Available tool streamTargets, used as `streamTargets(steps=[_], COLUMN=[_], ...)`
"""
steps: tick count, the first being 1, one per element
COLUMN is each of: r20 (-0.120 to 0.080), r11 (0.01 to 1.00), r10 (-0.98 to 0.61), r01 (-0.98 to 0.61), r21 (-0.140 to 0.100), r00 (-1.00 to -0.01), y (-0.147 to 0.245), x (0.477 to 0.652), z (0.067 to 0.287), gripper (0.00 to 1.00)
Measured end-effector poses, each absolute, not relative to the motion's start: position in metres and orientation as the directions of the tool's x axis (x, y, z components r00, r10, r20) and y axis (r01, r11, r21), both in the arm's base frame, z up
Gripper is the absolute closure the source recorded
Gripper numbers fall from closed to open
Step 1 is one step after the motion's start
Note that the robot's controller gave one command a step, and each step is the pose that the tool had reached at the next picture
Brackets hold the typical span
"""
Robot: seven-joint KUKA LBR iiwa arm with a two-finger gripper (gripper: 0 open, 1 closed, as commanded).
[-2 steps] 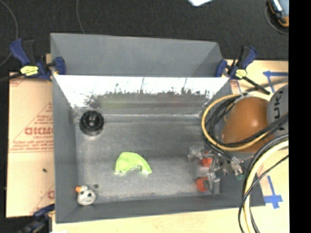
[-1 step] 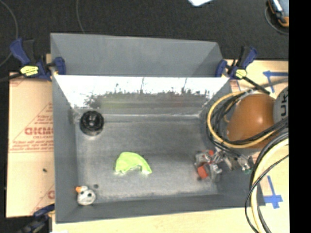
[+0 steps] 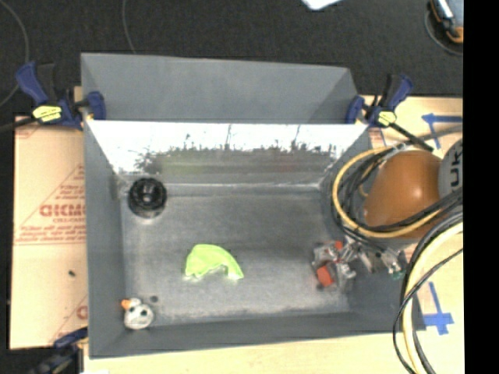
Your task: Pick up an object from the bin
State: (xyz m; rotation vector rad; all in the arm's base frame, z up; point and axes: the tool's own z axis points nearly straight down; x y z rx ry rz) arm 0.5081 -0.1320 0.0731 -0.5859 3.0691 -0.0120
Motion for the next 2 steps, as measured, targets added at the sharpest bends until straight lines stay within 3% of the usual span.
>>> streamTargets(steps=[1,2], r20=[-0.011,-0.026], r11=[0.927,0.910], r10=[-0.374,-0.414], r01=[-0.374,-0.414], r21=[-0.007,-0.020], r00=[-0.927,-0.910], y=[-0.135,-0.129], x=[0.501,0.532], z=[0.155,0.239], gripper=[1.00,1.00])
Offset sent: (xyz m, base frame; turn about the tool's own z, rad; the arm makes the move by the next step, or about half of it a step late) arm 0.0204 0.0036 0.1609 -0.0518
